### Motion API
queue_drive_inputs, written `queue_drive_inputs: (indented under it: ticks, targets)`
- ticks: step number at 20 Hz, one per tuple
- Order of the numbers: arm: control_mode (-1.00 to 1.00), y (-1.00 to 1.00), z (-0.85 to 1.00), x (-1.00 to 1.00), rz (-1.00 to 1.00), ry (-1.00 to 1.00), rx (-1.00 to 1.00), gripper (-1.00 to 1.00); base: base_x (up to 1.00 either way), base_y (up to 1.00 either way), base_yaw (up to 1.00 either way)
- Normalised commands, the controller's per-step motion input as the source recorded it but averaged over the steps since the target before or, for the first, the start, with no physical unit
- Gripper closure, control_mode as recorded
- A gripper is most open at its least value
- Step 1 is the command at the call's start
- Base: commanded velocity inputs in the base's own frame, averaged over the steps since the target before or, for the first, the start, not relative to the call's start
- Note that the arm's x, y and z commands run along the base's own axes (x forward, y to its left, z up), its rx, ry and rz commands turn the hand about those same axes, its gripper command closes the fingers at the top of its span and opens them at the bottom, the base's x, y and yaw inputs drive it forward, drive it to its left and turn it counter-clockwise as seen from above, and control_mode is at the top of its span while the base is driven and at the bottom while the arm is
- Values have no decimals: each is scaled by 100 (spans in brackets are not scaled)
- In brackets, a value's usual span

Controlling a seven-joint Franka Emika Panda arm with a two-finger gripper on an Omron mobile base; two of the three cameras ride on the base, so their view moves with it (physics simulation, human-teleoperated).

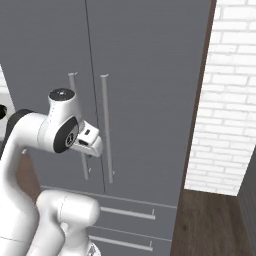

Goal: Grab a lemon wedge from the fridge and one ice cube from the ice bowl, and put them in the glass of lemonade.

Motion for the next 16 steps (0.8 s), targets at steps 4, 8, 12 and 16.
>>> queue_drive_inputs:
  ticks: [4,8,12,16]
  targets:
    - [100,3,0,-4,0,0,0,-100,-1,36,0]
    - [100,0,0,0,0,0,0,-100,0,98,0]
    - [100,0,0,0,0,0,0,-100,0,100,0]
    - [100,0,0,0,0,0,0,-100,8,100,0]
